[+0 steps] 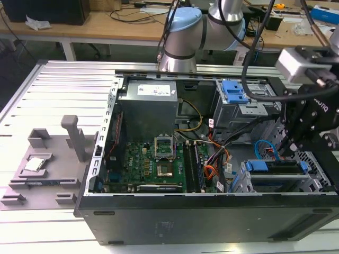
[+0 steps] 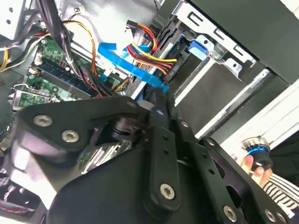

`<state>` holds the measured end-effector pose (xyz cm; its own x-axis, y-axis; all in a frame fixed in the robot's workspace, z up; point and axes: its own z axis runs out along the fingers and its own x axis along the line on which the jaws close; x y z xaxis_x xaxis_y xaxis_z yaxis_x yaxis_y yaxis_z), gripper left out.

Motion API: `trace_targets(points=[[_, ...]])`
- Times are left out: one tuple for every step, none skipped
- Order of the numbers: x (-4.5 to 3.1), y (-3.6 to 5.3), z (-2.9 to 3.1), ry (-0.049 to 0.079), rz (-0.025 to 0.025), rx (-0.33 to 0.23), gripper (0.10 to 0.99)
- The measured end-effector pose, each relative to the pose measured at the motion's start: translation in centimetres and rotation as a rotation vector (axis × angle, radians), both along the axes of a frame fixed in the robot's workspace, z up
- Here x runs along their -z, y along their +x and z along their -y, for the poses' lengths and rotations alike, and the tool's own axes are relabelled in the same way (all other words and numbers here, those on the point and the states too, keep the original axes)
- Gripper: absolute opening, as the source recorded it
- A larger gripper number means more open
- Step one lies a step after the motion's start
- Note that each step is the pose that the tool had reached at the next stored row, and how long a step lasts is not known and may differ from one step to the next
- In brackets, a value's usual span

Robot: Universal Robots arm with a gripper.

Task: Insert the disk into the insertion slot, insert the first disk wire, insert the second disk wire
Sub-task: 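Insert the second disk wire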

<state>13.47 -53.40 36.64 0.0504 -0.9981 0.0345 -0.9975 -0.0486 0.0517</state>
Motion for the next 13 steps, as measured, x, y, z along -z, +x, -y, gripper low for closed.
trace_targets(points=[[-0.35, 0.0, -0.08, 0.0, 0.0, 0.0, 0.106], [-0.64, 0.0, -0.11, 0.0, 0.0, 0.0, 0.106], [-1.19, 0.0, -0.14, 0.0, 0.0001, 0.0, 0.106], [-1.82, 0.0, -0.15, 0.0, 0.0, 0.0, 0.106], [-2.22, 0.0, -0.15, 0.0, 0.0, 0.0, 0.106], [-2.63, 0.0, -0.15, 0.0, 0.0, 0.0, 0.106], [-2.89, 0.0, -0.15, 0.0, 0.0, 0.0, 0.106], [-2.89, 0.0, -0.15, 0.0, 0.0, 0.0, 0.106], [-2.91, 0.0, -0.15, 0.0, 0.0, 0.0, 0.106], [-2.92, 0.0, -0.15, 0.0, 0.0001, 0.0, 0.106], [-2.93, 0.0, -0.15, 0.0, 0.0001, 0.0, 0.106], [-2.93, 0.0, -0.15, 0.0, 0.0, 0.0, 0.106], [-2.93, 0.0, -0.15, 0.0, 0.0, 0.0, 0.106]])
